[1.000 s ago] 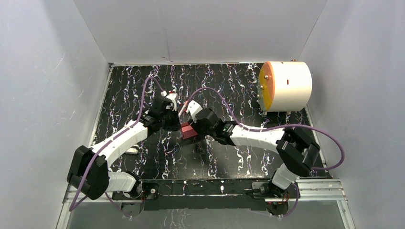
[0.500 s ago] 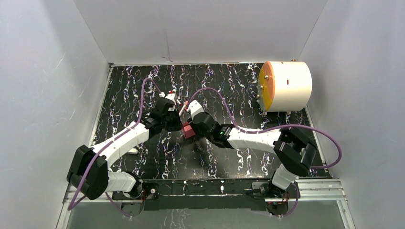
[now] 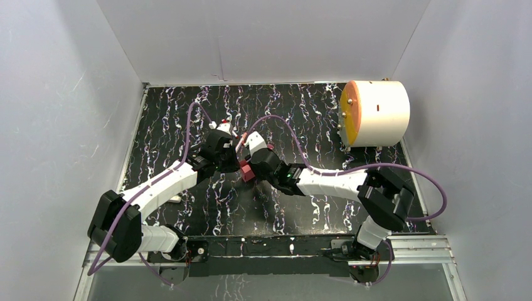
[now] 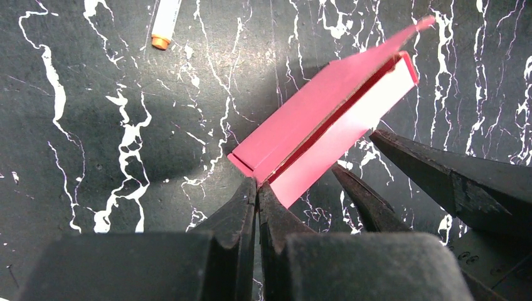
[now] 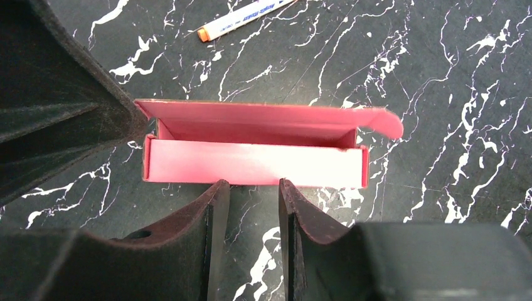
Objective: Fold the paper box
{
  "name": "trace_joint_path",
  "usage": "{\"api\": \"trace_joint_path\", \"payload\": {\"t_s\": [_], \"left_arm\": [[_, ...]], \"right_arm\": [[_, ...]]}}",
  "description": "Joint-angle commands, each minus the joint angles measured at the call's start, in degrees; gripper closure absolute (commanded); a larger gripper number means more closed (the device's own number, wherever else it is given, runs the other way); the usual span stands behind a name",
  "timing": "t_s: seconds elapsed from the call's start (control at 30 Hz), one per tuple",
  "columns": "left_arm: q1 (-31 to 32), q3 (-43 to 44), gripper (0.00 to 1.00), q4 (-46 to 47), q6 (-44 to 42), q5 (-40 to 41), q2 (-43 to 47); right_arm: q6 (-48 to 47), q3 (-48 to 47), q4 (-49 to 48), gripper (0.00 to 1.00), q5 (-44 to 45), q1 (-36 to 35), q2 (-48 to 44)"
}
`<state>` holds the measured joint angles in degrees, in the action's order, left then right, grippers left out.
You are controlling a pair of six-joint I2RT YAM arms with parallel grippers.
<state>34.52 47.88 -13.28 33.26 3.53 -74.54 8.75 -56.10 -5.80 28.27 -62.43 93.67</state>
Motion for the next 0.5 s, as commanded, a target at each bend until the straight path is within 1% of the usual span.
{"api": "trace_joint_path", "payload": {"t_s": [0.0,0.07,0.2,0.27,0.33,0.4,0.47], "left_arm": [[0.55,-0.33,1.00,-0.55,-0.48,0.71,-0.96],[0.57,-0.33,1.00,-0.61,-0.75,1.07,-1.36],[0.57,-0.09,1.00,-0.83,-1.69,1.72,-1.16],[0.55,0.25,1.00,-0.87,-2.08,1.72,-1.10],[0.55,0.64,1.00,-0.98,-2.50,1.52,-1.21],[0.55,0.93,1.00,-1.21,-2.81,1.23,-1.47],[0.55,1.07,1.00,-1.38,-3.14,0.90,-1.61]], "right_arm": [[-1.83,-2.59,0.56,0.56,-0.29,-0.22,-3.60],[-3.08,-3.15,1.56,0.55,-1.99,0.30,-4.10],[-8.21,-5.23,5.27,0.50,-8.94,1.64,-5.42],[-12.63,-6.43,8.74,0.45,-13.64,2.99,-5.96],[-14.82,-6.98,11.39,0.41,-16.23,4.99,-6.61],[-17.67,-6.03,12.51,0.35,-20.83,7.82,-8.07],[-19.07,-4.49,12.25,0.30,-23.08,10.86,-9.59]]}}
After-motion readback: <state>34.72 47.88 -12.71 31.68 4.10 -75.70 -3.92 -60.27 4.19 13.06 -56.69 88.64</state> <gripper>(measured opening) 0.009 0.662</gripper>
